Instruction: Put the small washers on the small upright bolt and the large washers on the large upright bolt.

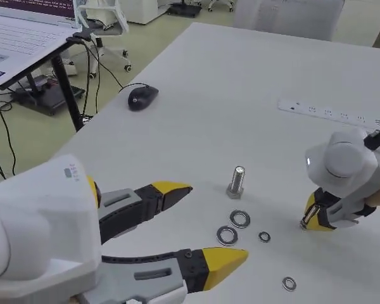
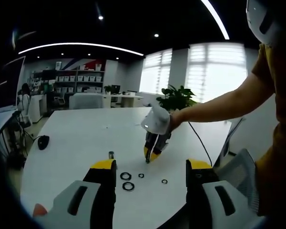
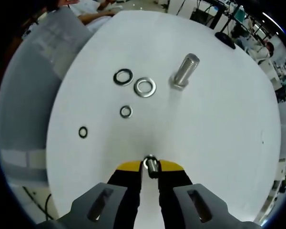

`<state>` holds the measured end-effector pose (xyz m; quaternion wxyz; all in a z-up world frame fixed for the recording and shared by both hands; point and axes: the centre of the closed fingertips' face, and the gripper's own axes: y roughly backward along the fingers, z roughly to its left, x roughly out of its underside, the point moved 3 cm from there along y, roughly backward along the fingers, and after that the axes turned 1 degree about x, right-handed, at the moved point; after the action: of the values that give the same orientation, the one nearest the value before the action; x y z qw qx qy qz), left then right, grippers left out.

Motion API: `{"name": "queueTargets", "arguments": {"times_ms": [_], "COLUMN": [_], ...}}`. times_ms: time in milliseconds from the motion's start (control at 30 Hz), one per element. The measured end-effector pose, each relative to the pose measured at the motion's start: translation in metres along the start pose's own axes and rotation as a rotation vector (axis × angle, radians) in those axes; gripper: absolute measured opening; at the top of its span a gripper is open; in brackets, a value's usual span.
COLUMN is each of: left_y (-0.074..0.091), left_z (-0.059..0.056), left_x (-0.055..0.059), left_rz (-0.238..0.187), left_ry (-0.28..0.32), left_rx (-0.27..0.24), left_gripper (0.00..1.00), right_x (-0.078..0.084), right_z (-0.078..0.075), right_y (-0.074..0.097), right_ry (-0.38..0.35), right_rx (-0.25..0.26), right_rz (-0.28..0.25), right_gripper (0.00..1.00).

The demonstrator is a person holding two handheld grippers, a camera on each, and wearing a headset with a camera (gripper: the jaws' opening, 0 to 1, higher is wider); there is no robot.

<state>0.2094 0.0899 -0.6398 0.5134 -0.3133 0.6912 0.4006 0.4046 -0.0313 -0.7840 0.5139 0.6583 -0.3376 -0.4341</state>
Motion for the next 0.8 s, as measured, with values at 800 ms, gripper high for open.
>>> {"name": "queueTargets", "arguments": {"times_ms": [800], "left_y": [0.002], "left_z": [-0.012], "left_x": [-0.006], "left_rz": [-0.009], "left_ry": [-0.037], "left_rx": [0.021], "left_gripper": [0.58], "right_x": [0.016], "right_z": [0.024], "right_y": [0.028], "right_ry": [-0.074], "right_rx": [0.056], "right_rz": [-0.042], "right_gripper": [0.19]}}
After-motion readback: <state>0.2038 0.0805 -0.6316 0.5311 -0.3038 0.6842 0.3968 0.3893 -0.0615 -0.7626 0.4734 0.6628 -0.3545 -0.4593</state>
